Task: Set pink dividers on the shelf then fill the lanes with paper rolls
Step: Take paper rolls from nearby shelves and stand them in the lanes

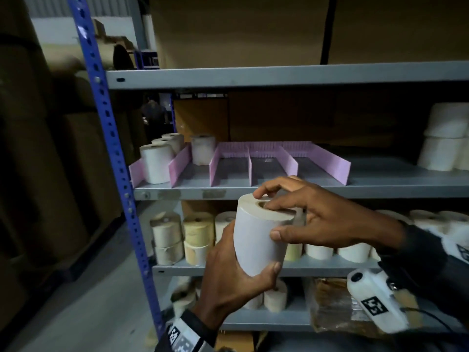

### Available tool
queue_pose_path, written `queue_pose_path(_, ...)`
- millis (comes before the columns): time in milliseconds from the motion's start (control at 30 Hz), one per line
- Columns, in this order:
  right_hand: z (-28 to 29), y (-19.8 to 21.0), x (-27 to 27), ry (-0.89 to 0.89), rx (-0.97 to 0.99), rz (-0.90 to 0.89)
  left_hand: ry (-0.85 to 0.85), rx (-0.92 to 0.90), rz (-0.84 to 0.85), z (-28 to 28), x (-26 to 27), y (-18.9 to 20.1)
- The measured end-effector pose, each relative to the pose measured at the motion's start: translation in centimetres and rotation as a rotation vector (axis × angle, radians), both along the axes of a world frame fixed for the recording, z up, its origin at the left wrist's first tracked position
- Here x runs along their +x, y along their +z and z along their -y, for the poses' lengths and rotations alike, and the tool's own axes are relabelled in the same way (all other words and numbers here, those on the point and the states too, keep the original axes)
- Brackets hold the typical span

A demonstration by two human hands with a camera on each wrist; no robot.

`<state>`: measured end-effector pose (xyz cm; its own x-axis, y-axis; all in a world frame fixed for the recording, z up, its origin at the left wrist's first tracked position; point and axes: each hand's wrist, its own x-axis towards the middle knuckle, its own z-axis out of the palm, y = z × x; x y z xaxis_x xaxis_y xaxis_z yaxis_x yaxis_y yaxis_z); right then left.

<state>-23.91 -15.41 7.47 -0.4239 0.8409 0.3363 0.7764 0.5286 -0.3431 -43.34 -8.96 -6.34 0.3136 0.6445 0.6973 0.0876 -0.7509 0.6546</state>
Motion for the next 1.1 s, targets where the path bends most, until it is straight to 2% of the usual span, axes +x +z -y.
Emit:
queue_pose_path(133, -2.2, 0.3, -3.0, 0.011, 0.031, -0.035, 0.012, 0.013, 0.020, -2.4, -2.2, 0.4)
queue_pose_path(233, -4.3, 1.2, -4.4, -0.011, 0.079, 0.007, 0.049, 0.017, 0.060, -3.9, -2.8, -0.1)
queue_pose_path(333, -6.3, 1.9, -5.1, -0.046, 0.107, 0.085, 0.192, 0.005, 0.094, -4.5, -2.3, -0.8)
queue_pose_path(400, -7.9, 2.3, -5.2, -0.062, 0.112, 0.122, 0.285, 0.063, 0.100, -4.7, -1.7, -1.4)
queue_pose_path(533, -11.1, 2.4, -4.6, -0.072, 0.160, 0.148, 0.364, 0.248, 0.008, -5.2, -0.3, -2.7)
queue_pose_path(667, -14.2, 2.7, -3.1, -0.112, 0.179, 0.168, 0.366, 0.359, -0.197, -6.6, 1.6, -3.8)
queue_pose_path(800, -17.2, 2.8, -1.6, -0.124, 0.169, 0.196, 0.402, 0.321, -0.344, -8.7, 3.3, -3.3)
queue_pose_path(1100, -23.2, 3.3, 0.6, -0.165, 0.114, 0.198, 0.455, 0.299, -0.374, -13.5, 5.7, -3.3)
